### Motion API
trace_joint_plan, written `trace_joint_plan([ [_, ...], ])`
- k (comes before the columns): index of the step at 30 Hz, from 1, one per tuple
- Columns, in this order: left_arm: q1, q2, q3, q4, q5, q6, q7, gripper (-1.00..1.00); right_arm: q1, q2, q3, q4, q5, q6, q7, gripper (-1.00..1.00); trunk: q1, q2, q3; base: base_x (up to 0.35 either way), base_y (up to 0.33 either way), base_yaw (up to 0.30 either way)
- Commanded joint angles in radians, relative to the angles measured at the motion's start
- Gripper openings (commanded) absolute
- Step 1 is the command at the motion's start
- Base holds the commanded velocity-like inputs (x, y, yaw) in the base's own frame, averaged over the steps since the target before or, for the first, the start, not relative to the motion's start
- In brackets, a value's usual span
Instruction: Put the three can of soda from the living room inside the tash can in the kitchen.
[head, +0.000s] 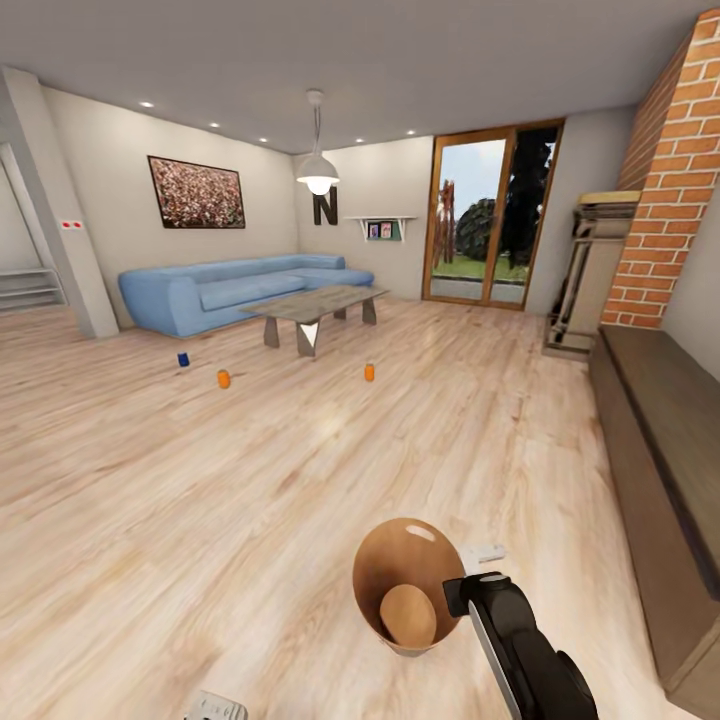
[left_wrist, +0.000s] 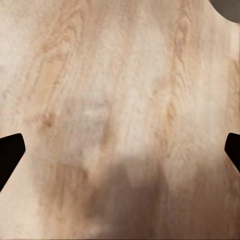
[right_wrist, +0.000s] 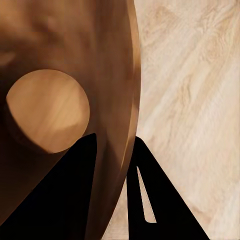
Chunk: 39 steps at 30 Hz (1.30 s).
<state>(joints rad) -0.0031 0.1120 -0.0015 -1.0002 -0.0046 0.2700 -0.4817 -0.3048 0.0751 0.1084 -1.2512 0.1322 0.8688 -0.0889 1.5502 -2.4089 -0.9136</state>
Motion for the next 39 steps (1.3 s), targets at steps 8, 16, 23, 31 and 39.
trace_joint_plan([
  [8, 0.000, 0.000, 0.000, 0.000, 0.000, 0.000, 0.000, 1.00, 0.000, 0.000, 0.000, -0.001, -0.002, 0.000, 0.001, -1.00, 0.000, 0.000, 0.000, 0.339, 0.000, 0.000],
  [16, 0.000, 0.000, 0.000, 0.000, 0.000, 0.000, 0.000, 1.00, 0.000, 0.000, 0.000, 0.000, -0.002, 0.000, 0.001, -1.00, 0.000, 0.000, 0.000, 0.339, 0.000, 0.000],
  [23, 0.000, 0.000, 0.003, 0.000, -0.001, 0.001, 0.000, 1.00, 0.000, 0.000, 0.000, -0.001, -0.002, 0.000, 0.001, -1.00, 0.000, 0.000, 0.000, 0.340, 0.000, 0.000],
  [31, 0.000, 0.000, 0.003, 0.000, -0.001, 0.007, 0.000, 1.00, 0.000, 0.000, 0.000, -0.001, -0.002, -0.001, 0.001, -1.00, 0.000, 0.000, 0.000, 0.340, 0.000, 0.000],
  [39, 0.000, 0.000, 0.003, 0.000, -0.001, 0.008, 0.000, 1.00, 0.000, 0.000, 0.001, -0.001, -0.003, -0.001, 0.001, -1.00, 0.000, 0.000, 0.000, 0.340, 0.000, 0.000],
])
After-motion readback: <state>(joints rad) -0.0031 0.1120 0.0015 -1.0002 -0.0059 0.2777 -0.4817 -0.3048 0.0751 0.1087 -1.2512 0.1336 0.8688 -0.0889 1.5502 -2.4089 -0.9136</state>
